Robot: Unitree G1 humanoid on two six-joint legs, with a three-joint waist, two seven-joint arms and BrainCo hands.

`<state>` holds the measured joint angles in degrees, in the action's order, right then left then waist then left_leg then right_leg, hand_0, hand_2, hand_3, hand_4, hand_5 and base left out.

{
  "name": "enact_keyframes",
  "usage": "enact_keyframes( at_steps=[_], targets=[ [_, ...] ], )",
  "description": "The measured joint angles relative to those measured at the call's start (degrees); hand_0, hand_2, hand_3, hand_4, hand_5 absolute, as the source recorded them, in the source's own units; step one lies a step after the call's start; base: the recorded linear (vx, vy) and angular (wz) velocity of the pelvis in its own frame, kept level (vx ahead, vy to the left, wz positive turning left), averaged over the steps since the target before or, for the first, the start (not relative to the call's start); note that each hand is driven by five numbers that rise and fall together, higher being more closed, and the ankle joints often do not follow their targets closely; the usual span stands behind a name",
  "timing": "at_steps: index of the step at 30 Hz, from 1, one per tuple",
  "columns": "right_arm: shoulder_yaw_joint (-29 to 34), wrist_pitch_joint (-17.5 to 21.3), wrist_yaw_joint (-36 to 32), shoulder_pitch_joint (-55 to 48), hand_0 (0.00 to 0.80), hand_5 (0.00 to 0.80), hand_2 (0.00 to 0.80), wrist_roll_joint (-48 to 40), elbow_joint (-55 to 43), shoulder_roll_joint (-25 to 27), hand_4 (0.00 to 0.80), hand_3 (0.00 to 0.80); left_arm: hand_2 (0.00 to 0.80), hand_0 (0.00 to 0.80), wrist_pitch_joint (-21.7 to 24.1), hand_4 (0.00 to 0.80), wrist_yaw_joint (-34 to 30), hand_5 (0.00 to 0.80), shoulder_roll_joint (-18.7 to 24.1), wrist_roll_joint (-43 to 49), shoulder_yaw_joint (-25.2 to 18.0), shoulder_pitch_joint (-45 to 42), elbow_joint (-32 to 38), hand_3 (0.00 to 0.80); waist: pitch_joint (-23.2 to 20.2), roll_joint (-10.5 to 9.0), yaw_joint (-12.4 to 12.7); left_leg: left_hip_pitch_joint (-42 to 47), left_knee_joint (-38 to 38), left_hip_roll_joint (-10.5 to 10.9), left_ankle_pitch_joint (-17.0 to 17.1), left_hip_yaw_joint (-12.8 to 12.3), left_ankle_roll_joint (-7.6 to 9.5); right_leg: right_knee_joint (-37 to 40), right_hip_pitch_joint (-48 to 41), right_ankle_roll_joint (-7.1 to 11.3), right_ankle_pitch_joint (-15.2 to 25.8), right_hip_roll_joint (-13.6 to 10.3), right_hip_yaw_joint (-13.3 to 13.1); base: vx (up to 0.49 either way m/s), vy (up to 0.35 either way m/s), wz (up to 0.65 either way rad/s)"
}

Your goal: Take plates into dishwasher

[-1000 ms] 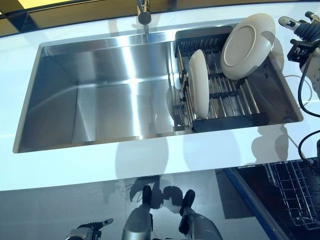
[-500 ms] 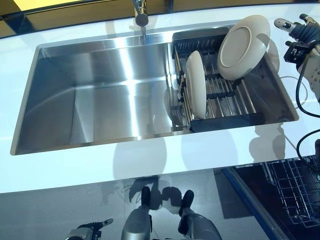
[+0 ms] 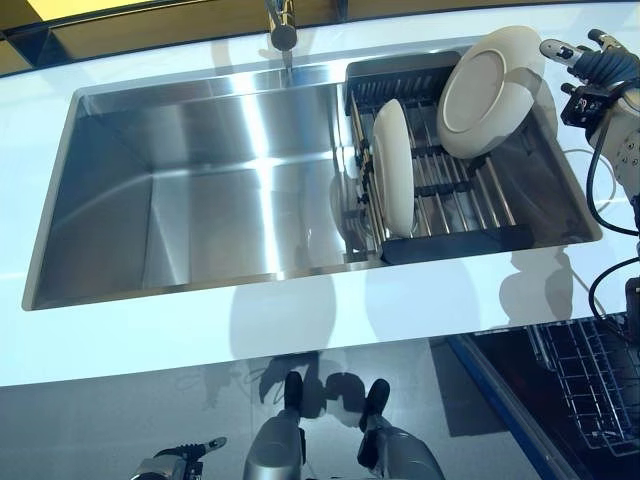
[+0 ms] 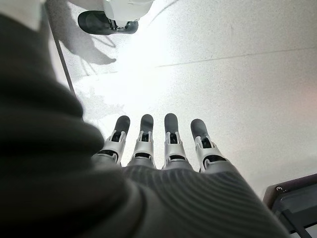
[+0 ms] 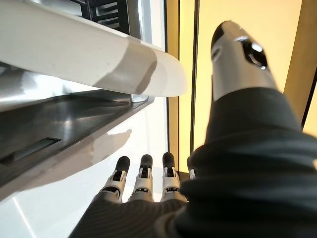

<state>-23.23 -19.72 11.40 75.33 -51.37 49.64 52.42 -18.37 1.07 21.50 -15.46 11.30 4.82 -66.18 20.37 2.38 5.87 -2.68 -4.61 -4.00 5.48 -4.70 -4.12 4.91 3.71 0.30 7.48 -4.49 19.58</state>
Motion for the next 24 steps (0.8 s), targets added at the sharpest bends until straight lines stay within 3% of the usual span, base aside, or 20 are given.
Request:
enact_keyframes(
  at_steps=[24],
  targets=[
    [-0.2, -2.0, -1.0, 0.0, 0.000, 0.000, 0.000, 0.2, 0.0, -2.6, 0.000, 0.000, 0.000, 0.000, -1.1, 0.000, 0.0, 0.000, 0.0, 0.0, 0.0, 0.0, 0.1, 0.000, -0.2, 0.40, 0.8, 0.0, 0.0, 0.0, 0.0, 0.1, 0.00, 0.0, 0.0, 0.00, 0.0, 0.0, 0.0, 0.000, 0.000, 0.00]
  ],
)
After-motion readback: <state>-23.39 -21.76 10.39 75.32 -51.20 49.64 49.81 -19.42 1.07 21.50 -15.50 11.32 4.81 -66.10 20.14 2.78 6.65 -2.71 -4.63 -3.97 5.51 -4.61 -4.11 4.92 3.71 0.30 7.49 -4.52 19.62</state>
